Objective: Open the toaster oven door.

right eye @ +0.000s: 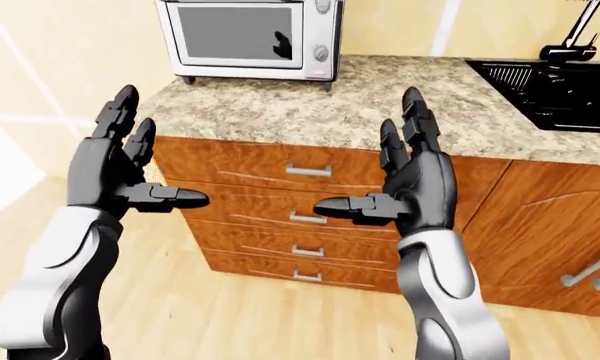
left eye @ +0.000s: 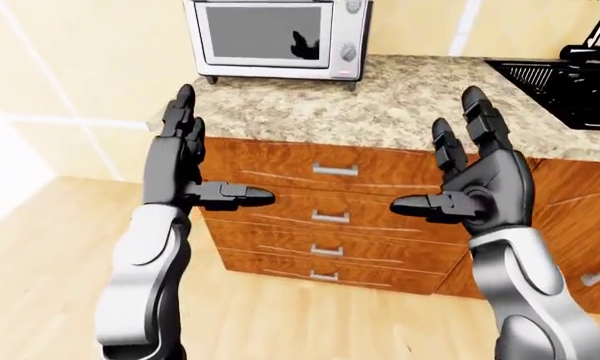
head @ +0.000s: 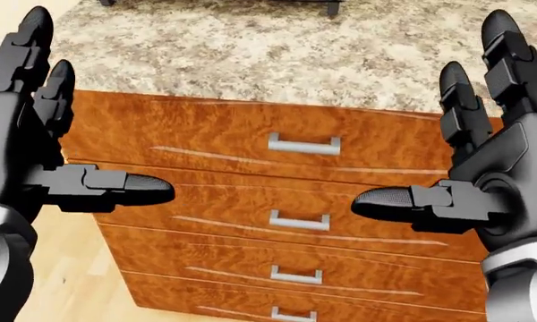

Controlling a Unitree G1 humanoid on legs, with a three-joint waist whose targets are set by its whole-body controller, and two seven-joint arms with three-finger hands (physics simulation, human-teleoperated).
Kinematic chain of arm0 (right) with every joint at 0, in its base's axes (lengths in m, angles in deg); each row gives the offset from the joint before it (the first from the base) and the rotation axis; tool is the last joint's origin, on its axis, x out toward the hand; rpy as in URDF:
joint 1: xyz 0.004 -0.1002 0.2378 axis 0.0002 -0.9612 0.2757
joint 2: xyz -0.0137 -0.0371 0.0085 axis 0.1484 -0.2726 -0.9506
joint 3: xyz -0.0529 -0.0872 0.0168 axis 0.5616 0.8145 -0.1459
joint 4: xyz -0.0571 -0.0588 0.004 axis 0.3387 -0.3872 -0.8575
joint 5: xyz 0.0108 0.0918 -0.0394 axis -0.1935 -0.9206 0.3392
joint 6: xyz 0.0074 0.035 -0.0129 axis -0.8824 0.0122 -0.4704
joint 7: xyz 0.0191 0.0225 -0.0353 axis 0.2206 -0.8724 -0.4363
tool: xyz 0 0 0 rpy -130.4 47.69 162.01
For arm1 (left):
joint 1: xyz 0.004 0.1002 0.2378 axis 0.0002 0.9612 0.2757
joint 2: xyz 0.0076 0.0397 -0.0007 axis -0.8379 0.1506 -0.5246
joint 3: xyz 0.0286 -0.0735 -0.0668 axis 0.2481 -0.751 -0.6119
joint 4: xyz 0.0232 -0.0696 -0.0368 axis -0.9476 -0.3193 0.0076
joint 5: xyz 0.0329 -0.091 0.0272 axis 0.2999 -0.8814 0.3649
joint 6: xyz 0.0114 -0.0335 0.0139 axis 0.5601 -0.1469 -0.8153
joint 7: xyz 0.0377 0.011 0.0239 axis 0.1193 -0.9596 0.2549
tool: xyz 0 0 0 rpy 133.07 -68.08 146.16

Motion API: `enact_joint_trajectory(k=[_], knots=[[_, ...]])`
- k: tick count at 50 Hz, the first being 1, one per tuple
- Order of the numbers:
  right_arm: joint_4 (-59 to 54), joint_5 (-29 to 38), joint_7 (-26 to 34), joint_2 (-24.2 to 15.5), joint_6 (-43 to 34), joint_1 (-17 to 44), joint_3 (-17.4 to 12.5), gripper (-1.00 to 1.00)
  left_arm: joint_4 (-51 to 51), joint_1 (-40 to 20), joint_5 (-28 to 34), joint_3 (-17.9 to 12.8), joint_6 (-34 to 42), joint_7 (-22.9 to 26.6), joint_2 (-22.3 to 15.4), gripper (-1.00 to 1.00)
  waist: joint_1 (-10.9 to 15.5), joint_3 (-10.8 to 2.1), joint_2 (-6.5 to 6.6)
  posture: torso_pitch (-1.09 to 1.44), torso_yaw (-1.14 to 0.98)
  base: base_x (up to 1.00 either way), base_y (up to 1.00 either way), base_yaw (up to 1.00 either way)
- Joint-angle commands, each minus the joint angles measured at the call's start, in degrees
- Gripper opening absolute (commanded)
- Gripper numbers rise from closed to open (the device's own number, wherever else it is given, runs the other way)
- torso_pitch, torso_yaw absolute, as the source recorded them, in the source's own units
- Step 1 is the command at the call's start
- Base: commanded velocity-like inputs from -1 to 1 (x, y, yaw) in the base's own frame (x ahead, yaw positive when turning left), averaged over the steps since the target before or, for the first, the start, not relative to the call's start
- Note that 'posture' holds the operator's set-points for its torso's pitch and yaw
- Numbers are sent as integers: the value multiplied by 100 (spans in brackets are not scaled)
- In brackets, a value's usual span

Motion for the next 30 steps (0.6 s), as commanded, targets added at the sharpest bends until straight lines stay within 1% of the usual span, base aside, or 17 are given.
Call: enact_joint_trajectory(k=[1,2,5,8,11,12,13,14,15,16,18,23,25,27,28,29,30], knots=[[108,14,46,-51,173,72,-31,100,136,-109,22,-7,-162,-17,-7,100,24,-79,-20,0,0,36,0,0],[107,19,51,-50,182,61,-40,100,103,-99,22,-11,-202,-12,-2,100,-20,-60,91,0,0,35,0,0],[131,12,51,-46,177,37,-55,100,75,-79,29,-3,-247,-15,10,100,63,-131,-19,0,0,36,0,0],[148,2,47,-42,171,25,-71,100,54,-82,30,-5,-265,-15,12,100,114,-79,-191,0,0,36,0,0],[148,1,50,-44,179,13,-77,100,80,-73,32,-3,-252,-21,14,100,167,-97,-447,0,0,36,0,0],[134,4,59,-43,198,5,-80,100,105,-68,32,3,-228,-28,20,100,175,-136,-585,0,0,36,0,0],[119,8,68,-43,215,0,-83,100,107,-62,35,11,-231,-31,26,100,164,-217,-801,0,0,36,0,0],[104,12,75,-45,229,-2,-86,100,72,-54,37,13,-273,-26,30,100,84,-121,-619,0,0,36,0,0],[103,4,77,-48,233,2,-96,100,51,-48,41,18,-299,-21,31,100,118,-64,-725,0,0,36,0,0],[96,4,82,-49,243,-1,-100,100,38,-46,43,16,-313,-19,31,100,66,-56,-721,0,0,36,0,0],[76,2,93,-48,275,-15,-110,100,86,-57,45,19,-253,-25,31,100,25,-93,-644,0,0,36,0,0],[72,11,85,-47,291,-22,-97,100,63,-54,40,10,-277,-20,36,100,-52,-37,-365,0,0,36,0,0],[64,17,87,-45,303,-23,-92,100,59,-50,37,7,-285,-17,34,100,-86,-84,-169,0,0,36,0,0],[86,13,73,-41,289,-27,-91,100,74,-57,34,0,-266,-19,30,100,-86,-229,190,0,0,36,0,0],[92,12,69,-41,285,-27,-93,100,64,-53,34,-2,-282,-17,27,100,-7,-145,-27,0,0,36,0,0],[102,14,65,-41,282,-30,-91,100,50,-40,35,-1,-307,-12,26,100,-44,-92,79,0,0,35,0,0],[104,13,66,-38,285,-35,-92,100,55,-42,33,0,-302,-15,29,100,15,-93,61,0,0,36,0,0]])
